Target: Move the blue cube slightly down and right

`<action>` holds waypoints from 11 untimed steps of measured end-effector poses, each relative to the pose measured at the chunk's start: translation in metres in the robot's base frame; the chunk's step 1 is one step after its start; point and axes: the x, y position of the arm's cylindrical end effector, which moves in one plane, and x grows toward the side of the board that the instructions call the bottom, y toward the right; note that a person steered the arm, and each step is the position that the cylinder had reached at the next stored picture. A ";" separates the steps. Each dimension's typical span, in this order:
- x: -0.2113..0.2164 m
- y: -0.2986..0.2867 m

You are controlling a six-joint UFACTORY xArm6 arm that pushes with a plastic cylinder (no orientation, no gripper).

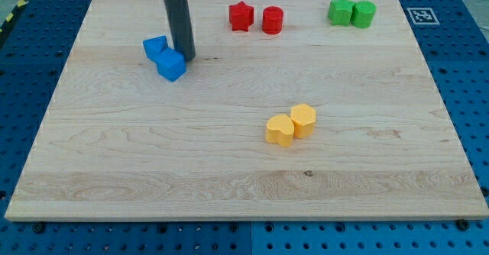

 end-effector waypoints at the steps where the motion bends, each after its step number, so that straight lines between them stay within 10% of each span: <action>1: 0.009 -0.035; 3: 0.009 -0.109; 11: 0.036 -0.003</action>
